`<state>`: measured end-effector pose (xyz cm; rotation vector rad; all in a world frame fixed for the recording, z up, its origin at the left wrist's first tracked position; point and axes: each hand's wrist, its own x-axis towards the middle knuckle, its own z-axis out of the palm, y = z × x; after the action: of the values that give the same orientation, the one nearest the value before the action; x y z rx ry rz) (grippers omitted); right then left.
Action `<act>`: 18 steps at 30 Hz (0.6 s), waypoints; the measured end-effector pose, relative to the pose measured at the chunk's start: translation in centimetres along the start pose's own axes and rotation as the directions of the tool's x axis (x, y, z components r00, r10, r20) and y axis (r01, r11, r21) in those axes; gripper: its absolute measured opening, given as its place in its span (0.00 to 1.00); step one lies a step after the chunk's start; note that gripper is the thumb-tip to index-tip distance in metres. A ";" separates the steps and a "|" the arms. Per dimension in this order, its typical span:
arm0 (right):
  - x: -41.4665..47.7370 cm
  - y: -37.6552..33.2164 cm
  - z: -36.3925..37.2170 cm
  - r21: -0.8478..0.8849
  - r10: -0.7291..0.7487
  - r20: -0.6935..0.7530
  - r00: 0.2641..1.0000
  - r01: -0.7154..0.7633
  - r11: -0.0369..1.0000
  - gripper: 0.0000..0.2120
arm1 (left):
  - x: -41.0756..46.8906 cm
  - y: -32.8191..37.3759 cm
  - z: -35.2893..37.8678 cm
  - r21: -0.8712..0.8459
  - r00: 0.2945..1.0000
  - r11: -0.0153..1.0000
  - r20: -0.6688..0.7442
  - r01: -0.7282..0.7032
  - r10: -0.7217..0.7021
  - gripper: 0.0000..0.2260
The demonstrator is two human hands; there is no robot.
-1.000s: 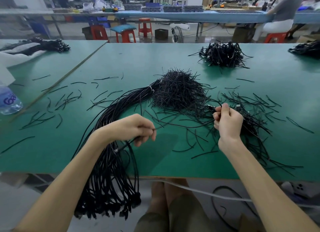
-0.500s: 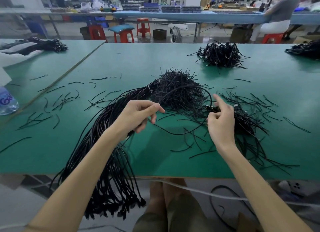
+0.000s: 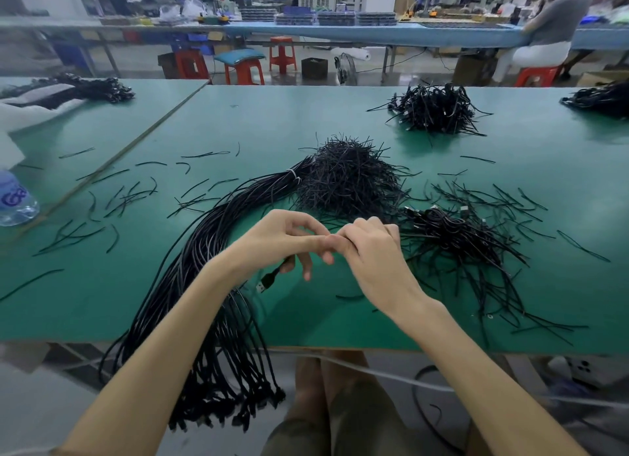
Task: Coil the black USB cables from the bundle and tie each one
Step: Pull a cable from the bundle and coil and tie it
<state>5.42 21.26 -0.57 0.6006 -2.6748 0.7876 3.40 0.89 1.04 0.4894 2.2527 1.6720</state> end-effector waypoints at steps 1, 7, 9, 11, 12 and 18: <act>-0.1 0.0 0.1 0.034 0.005 -0.020 1.000 -0.004 0.999 0.17 | -0.3 -0.2 -0.5 -0.065 1.000 0.998 0.028 -0.012 0.014 0.13; -0.5 0.5 0.0 0.282 0.103 -0.161 0.981 -0.054 0.958 0.19 | -1.9 -2.7 -2.4 -0.511 0.981 0.855 0.101 -0.092 0.166 0.23; -0.7 0.4 0.0 0.313 0.105 -0.187 0.977 -0.042 0.949 0.21 | -2.2 -3.3 -2.0 -0.691 0.986 0.718 0.050 -0.082 0.161 0.26; -0.8 0.0 0.1 0.301 0.082 -0.184 0.979 -0.023 0.953 0.22 | -2.0 -3.2 -1.4 -0.798 0.984 0.595 0.015 -0.095 0.177 0.33; -0.8 -0.2 0.2 0.290 0.073 -0.184 0.980 -0.016 0.957 0.22 | -1.8 -2.9 -1.0 -0.807 0.982 0.578 -0.006 -0.117 0.189 0.35; -1.4 -0.9 0.9 0.194 -0.019 -0.145 0.989 0.047 0.980 0.21 | -0.2 -1.4 0.0 -0.728 0.979 0.656 -0.175 -0.199 0.103 0.14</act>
<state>6.95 20.47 -1.42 0.6089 -2.4692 1.0538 3.43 0.43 -0.34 0.3701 1.3816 2.5535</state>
